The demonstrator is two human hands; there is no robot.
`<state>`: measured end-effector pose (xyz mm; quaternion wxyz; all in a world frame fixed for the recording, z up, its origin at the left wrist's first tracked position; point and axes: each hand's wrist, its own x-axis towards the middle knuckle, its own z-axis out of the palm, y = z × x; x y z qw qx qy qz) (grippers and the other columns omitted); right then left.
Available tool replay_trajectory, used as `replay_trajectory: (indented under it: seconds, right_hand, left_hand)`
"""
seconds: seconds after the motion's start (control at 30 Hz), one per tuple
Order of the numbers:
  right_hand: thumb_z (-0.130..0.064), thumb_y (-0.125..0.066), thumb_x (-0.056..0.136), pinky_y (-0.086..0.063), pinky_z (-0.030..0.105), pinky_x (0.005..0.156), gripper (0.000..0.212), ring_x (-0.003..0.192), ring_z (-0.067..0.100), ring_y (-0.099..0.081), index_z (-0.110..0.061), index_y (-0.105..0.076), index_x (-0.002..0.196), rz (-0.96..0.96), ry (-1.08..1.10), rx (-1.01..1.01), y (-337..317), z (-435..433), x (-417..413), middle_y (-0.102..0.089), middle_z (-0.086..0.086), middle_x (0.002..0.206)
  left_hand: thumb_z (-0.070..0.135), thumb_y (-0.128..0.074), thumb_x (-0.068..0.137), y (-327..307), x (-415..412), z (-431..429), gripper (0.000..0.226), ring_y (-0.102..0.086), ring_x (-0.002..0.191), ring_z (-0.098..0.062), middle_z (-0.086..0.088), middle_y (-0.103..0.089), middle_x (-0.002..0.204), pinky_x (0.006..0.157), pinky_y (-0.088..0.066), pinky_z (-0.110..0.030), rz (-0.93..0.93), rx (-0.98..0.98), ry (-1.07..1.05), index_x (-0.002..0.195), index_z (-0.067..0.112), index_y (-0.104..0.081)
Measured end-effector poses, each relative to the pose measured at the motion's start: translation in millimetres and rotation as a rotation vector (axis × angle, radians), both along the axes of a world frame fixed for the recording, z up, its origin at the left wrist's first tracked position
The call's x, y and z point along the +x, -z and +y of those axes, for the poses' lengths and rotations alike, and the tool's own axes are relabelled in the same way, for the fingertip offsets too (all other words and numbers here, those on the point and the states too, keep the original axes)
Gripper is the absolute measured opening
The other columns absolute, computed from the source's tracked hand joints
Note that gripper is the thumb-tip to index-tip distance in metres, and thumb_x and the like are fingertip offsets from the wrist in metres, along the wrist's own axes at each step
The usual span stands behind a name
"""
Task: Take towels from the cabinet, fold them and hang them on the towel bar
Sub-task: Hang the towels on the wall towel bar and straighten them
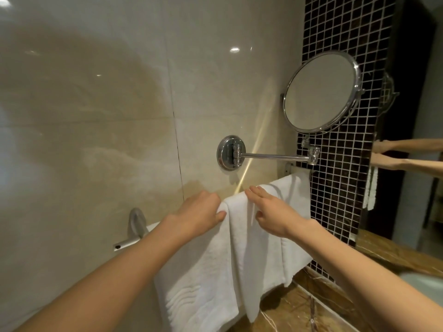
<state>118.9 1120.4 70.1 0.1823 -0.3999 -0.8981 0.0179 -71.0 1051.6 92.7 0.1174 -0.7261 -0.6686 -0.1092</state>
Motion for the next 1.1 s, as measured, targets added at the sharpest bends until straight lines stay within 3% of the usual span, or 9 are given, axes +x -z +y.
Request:
replay_trajectory:
  seconds: [0.13,0.27,0.37,0.5,0.67,0.77,0.9,1.1]
  right_hand:
    - [-0.003,-0.042,0.088,-0.011,0.029,0.119,0.076,0.150,0.018,-0.005,-0.020,-0.012,0.155,0.036,-0.020,-0.071,4,5,0,-0.007,0.003,0.163]
    - [-0.002,-0.045,0.089,-0.011,0.027,0.119,0.071,0.148,0.017,-0.015,-0.022,-0.020,0.153,0.129,-0.047,-0.088,-1,11,13,-0.017,0.002,0.161]
    - [-0.001,-0.046,0.090,-0.015,0.026,0.117,0.069,0.147,0.019,-0.019,-0.018,-0.023,0.152,0.160,0.013,-0.062,-3,19,27,-0.020,0.004,0.160]
    - [0.004,-0.042,0.087,-0.026,0.036,0.116,0.067,0.146,0.024,-0.021,-0.009,-0.024,0.149,0.131,0.091,-0.083,-5,34,42,-0.024,0.012,0.157]
    - [0.002,-0.039,0.088,-0.016,0.033,0.120,0.074,0.150,0.020,-0.005,-0.012,-0.009,0.154,0.026,0.180,-0.153,1,62,60,0.000,0.005,0.163]
    - [-0.001,-0.040,0.089,-0.016,0.030,0.118,0.076,0.149,0.018,-0.007,-0.017,-0.007,0.155,0.010,0.195,-0.169,4,71,65,0.005,0.000,0.163]
    - [-0.004,-0.043,0.089,-0.016,0.030,0.119,0.075,0.149,0.018,-0.008,-0.014,-0.008,0.155,-0.007,0.207,-0.161,6,76,67,0.003,-0.001,0.163]
    - [-0.006,-0.044,0.090,-0.015,0.030,0.119,0.076,0.149,0.018,-0.006,-0.012,-0.006,0.155,-0.025,0.230,-0.172,5,78,70,0.002,0.001,0.163]
  left_hand:
    - [0.039,-0.046,0.094,-2,8,0,0.023,-0.056,0.087,-0.031,-0.004,-0.052,0.085,0.066,-0.039,-0.033,0.045,0.032,0.019,0.081,0.020,-0.039]
    - [0.039,-0.045,0.094,-5,20,12,0.015,-0.058,0.094,-0.030,-0.005,-0.062,0.098,0.069,-0.042,-0.035,0.066,0.078,0.085,0.089,0.025,-0.047]
    - [0.035,-0.043,0.095,-6,36,28,0.027,-0.057,0.103,-0.032,-0.007,-0.059,0.112,0.079,-0.048,-0.041,0.088,0.052,0.121,0.113,0.019,-0.055]
    - [0.036,-0.041,0.095,-4,59,54,0.034,-0.054,0.108,-0.034,-0.010,-0.052,0.119,0.080,-0.046,-0.043,0.137,-0.022,0.136,0.124,0.018,-0.047]
    - [0.041,-0.037,0.097,-2,79,83,0.051,-0.052,0.114,-0.038,-0.011,-0.041,0.138,0.088,-0.045,-0.044,0.208,-0.131,0.123,0.146,0.031,-0.023]
    - [0.043,-0.037,0.098,-2,86,97,0.054,-0.052,0.116,-0.037,-0.011,-0.039,0.141,0.087,-0.045,-0.042,0.227,-0.137,0.109,0.148,0.036,-0.017]
    - [0.041,-0.039,0.097,-3,93,108,0.052,-0.054,0.114,-0.034,-0.011,-0.046,0.135,0.084,-0.045,-0.039,0.217,-0.096,0.121,0.147,0.036,-0.023]
    - [0.042,-0.040,0.097,-3,97,112,0.055,-0.051,0.120,-0.032,-0.011,-0.047,0.137,0.089,-0.044,-0.039,0.224,-0.108,0.118,0.148,0.036,-0.021]
